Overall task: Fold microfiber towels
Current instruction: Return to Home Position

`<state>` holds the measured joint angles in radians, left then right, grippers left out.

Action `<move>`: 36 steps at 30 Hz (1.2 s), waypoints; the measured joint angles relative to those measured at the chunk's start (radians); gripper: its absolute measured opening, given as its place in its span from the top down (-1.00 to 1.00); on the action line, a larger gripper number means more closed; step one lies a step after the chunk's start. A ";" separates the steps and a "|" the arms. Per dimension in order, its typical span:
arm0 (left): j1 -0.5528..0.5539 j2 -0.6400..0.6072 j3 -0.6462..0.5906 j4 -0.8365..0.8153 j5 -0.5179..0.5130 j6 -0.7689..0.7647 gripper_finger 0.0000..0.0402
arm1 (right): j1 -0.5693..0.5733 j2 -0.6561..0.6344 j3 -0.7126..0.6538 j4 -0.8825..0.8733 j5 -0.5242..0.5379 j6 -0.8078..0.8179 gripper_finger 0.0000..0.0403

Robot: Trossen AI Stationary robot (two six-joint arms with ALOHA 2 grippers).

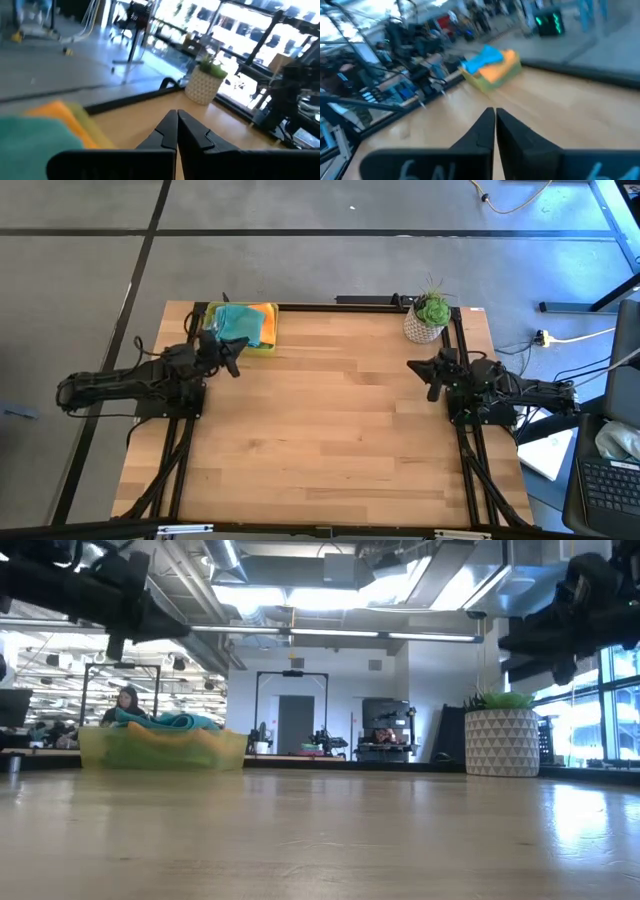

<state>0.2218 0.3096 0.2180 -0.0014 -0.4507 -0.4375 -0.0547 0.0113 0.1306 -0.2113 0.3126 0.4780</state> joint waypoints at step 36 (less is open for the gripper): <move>-0.230 -0.017 -0.210 0.274 0.209 0.291 1.00 | 0.013 0.053 -0.122 0.532 -0.082 -0.439 0.91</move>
<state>-0.0085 0.2924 0.0082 0.2725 -0.2421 -0.1468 -0.0418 0.0647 0.0082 0.3203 0.2311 0.0391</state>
